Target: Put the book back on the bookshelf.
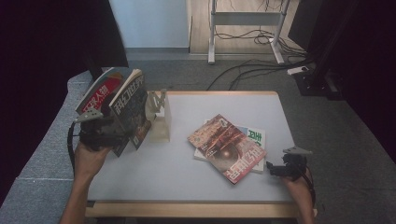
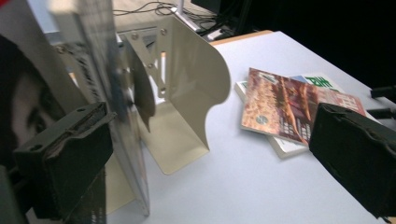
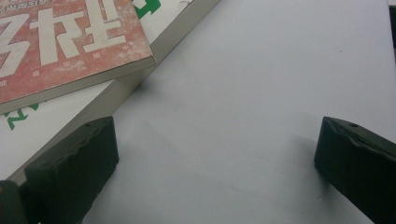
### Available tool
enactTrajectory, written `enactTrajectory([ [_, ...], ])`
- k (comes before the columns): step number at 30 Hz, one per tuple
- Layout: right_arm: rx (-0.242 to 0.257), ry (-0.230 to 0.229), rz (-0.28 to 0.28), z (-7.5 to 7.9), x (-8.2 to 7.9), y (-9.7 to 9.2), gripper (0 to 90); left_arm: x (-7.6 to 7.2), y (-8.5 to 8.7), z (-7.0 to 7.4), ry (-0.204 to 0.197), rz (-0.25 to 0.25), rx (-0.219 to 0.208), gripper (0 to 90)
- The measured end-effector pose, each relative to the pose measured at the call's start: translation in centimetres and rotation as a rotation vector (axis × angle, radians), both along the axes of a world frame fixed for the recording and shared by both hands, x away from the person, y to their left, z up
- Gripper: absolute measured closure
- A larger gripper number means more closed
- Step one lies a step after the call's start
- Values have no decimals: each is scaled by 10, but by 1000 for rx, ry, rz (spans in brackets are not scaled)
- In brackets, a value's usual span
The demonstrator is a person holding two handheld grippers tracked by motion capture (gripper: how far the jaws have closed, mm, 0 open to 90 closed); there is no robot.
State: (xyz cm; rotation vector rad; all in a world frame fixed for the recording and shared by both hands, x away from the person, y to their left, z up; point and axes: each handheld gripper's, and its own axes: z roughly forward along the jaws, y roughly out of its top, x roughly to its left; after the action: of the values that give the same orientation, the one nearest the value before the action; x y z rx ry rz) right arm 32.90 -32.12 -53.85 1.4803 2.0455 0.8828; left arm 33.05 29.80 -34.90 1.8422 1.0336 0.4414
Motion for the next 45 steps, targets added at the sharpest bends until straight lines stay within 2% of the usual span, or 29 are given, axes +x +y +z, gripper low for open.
enactTrajectory([
  [3, -1, 0, 0, 0, 0, 0, 0, -5, -6, -5, -9, -38, -1, 0],
  [14, -1, 0, 0, 0, 0, 0, 0, -11, -41, -32, -27, -148, 77, 0],
  [24, -1, -1, 0, 0, 0, 0, 0, -5, -65, -69, -25, -227, 74, 0],
  [28, -1, -1, 0, 0, 0, 0, 0, -3, -74, -87, -27, -244, 110, 0],
  [39, 0, 0, -1, 0, 0, 0, 0, 5, -93, -132, 27, -281, 147, 0],
  [45, 0, 1, -2, 0, 0, 0, 0, 7, -97, -150, 58, -288, 162, 0],
])
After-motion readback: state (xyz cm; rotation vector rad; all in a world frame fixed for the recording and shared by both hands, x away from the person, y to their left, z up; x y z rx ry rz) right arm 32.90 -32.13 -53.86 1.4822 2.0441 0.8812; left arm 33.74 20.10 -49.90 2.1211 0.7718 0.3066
